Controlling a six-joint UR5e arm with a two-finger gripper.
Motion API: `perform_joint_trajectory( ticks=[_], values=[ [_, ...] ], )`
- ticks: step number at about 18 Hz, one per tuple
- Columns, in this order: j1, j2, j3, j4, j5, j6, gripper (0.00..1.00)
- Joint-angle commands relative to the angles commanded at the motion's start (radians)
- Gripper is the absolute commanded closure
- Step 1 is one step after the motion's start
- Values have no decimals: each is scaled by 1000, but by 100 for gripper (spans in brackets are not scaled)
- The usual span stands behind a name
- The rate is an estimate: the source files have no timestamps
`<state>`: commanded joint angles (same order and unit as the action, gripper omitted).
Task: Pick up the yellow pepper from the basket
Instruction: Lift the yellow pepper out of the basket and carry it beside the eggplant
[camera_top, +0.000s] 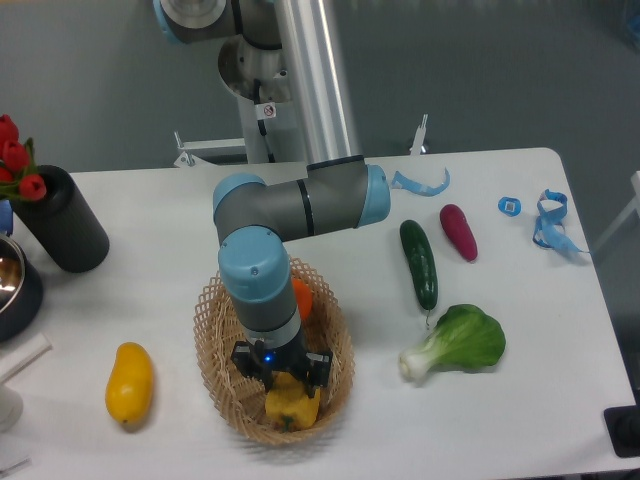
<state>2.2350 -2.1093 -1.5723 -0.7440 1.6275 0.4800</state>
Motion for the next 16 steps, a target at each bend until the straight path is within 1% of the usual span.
perform_joint_trajectory(
  ticks=[1,3,6,9,11,12,13,16],
  values=[
    [3,12,3,0,0,14,56],
    [21,58,18,-3,-5,49,56],
    [57,89,41,-5,-9,86,56],
    [97,124,41,-14,-11,166,56],
    [121,137,43,-15,-24,201,56],
    [141,153,41,-17,-37,209,56],
    [159,167,43,-24,-54,218,56],
    [228,210,43,-89,-109,290,57]
  ],
)
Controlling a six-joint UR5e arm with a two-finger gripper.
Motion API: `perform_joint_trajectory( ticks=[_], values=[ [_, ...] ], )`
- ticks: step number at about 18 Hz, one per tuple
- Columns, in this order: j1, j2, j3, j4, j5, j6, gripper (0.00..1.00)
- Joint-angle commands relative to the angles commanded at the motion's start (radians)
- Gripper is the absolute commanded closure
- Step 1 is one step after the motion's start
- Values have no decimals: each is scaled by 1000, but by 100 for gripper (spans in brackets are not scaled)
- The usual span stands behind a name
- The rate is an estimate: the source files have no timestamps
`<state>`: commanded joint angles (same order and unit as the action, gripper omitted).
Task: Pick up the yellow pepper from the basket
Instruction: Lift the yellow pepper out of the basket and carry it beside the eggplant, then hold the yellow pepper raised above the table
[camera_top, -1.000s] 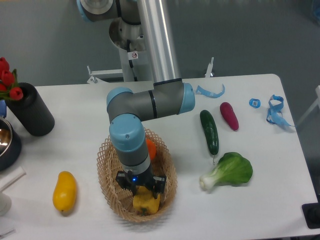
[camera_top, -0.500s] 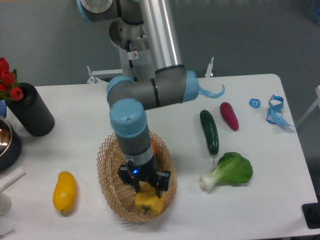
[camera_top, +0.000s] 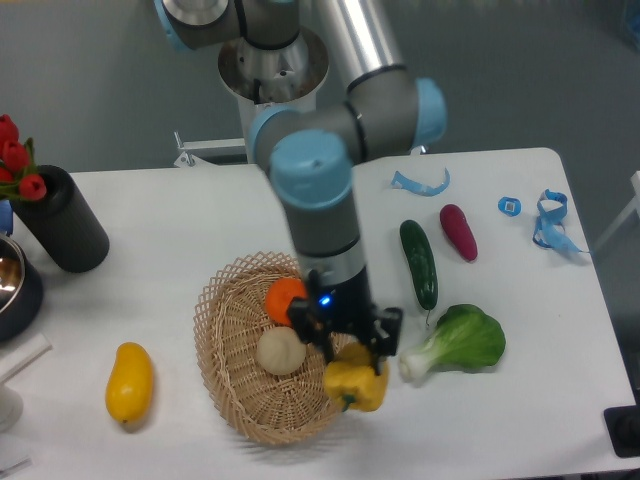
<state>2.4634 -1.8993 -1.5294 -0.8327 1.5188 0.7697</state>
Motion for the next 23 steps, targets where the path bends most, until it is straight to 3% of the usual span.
perform_joint_trajectory(
  ticks=[11,23],
  values=[
    [249,103,0,-204,-180,345,57],
    [296,106,9,-209,-215,370,57]
  ],
)
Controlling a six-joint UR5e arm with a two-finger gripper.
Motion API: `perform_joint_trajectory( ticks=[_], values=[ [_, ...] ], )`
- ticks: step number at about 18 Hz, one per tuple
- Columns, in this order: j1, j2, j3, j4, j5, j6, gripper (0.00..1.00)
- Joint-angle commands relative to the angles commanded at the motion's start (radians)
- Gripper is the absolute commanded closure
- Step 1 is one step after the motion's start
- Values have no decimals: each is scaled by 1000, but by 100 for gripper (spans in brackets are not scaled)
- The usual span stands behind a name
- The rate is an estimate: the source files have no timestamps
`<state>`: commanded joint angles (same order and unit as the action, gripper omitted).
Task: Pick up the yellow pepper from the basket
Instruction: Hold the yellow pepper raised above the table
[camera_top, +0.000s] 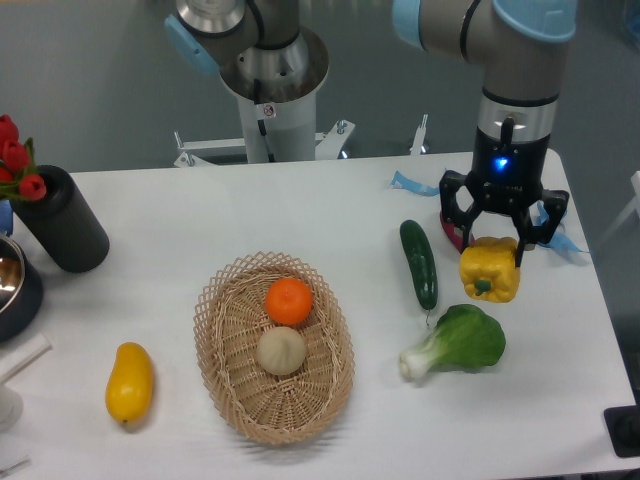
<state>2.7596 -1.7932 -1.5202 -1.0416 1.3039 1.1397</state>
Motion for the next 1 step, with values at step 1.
perform_joint_trajectory(
  ticks=[1],
  values=[
    [0,0,0,0,-2,0,57]
  ],
)
